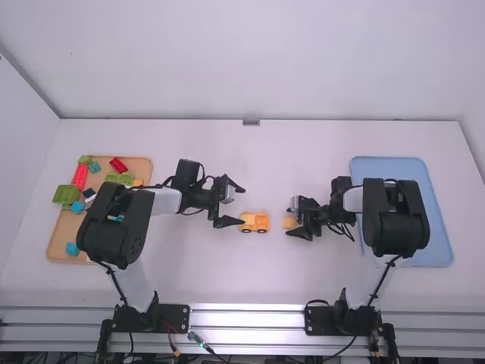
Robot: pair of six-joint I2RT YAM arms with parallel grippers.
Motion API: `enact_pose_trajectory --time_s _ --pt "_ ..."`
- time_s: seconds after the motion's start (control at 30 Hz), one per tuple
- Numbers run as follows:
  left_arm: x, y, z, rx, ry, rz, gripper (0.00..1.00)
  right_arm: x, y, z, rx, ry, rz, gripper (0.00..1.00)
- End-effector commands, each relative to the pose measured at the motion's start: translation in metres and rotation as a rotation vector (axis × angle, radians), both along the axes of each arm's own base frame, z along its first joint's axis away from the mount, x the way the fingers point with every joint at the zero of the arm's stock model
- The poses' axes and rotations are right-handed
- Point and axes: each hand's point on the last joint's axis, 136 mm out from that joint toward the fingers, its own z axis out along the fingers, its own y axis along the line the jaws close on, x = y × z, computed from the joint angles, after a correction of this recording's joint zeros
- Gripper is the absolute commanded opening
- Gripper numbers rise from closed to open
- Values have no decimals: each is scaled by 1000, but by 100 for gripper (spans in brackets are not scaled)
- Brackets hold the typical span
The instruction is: Assemble lego blocks to make yellow taxi
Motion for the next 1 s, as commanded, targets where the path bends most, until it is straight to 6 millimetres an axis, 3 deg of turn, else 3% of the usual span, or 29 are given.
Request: enact_pose_trajectory --time_s 0.0,0.17,0.2,0.43,0.83,0.97 --pt "-7 -2 -2 -8 27 -12 99 3 4 -3 13 9 15 68" --pt "-8 -2 -3 -5 33 -12 99 3 4 -4 14 23 10 55" --pt "-8 -2 -4 -4 34 -12 99 2 4 -4 13 26 11 47" --pt "-11 -1 -6 -5 32 -12 99 2 -3 -8 -15 39 -4 35" --pt "-18 1 -22 25 3 11 99 5 -5 -5 2 43 -24 23" --pt "-21 -9 -25 11 10 6 99 12 1 4 14 78 -42 20"
